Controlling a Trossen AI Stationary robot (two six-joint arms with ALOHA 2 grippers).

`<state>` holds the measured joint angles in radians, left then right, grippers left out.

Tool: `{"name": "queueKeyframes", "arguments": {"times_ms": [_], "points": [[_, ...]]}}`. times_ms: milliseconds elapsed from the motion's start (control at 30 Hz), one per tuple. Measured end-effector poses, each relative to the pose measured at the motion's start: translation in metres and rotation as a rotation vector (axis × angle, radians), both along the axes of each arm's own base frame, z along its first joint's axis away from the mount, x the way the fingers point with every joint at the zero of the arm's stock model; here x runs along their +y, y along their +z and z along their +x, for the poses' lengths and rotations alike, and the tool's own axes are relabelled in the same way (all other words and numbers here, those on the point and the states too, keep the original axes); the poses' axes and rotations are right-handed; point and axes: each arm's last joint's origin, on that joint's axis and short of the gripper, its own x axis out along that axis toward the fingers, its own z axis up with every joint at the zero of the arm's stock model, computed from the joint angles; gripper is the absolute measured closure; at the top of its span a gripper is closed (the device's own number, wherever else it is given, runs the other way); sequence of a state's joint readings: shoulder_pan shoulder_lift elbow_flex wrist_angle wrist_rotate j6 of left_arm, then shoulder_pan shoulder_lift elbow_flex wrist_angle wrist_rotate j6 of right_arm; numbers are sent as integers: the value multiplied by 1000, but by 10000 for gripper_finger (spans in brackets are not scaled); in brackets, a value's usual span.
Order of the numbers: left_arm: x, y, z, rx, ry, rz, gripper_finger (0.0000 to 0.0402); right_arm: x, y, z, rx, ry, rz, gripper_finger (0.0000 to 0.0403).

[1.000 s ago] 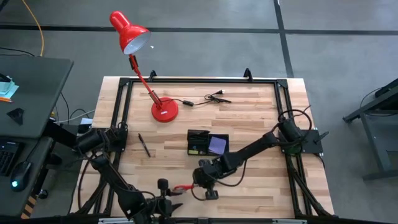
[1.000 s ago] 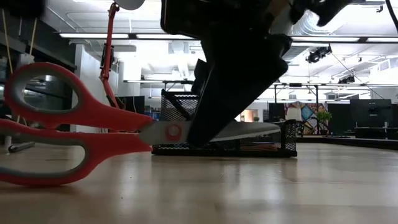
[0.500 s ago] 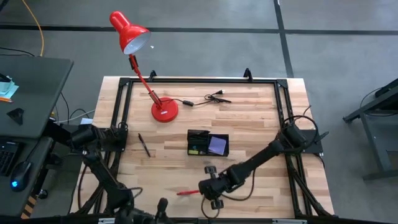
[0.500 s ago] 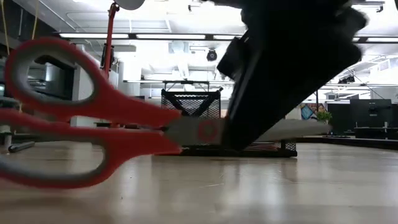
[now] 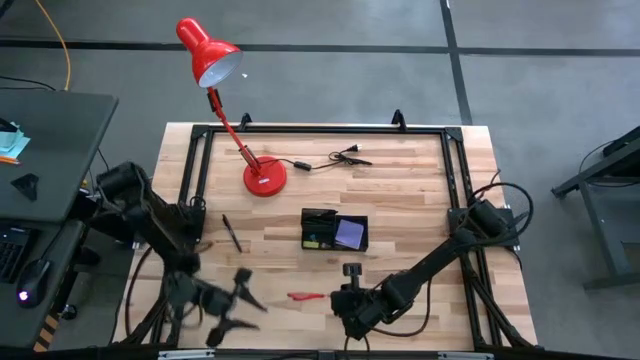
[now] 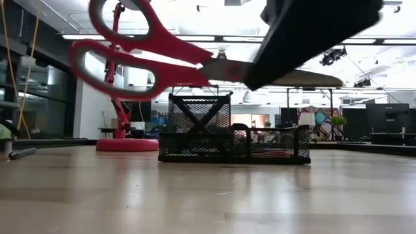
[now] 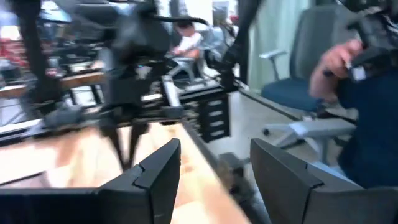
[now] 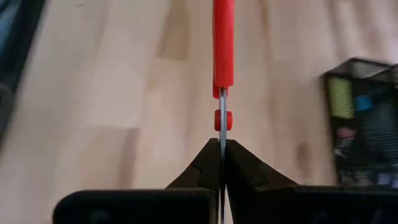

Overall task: Pick and place office supplies into organizer
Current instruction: Put the red scissors into the black desk organizer

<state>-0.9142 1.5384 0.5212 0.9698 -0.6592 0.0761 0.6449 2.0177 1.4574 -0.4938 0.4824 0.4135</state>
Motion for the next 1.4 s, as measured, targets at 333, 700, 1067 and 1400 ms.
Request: {"name": "queueKeyframes", "arguments": {"times_ms": [333,700,1067,1400], "points": [[66,-35,-28,-19,140,52,218,-24,17,16,-149,-115,-136,403],[133,-41,-33,-136,68,-41,218,-43,45,25,-265,-155,-184,403],[175,-31,-12,-202,141,-68,218,-44,52,21,-305,-206,-256,403],[172,-22,0,-213,38,-105,218,-54,60,34,-339,-149,-184,403]]}}
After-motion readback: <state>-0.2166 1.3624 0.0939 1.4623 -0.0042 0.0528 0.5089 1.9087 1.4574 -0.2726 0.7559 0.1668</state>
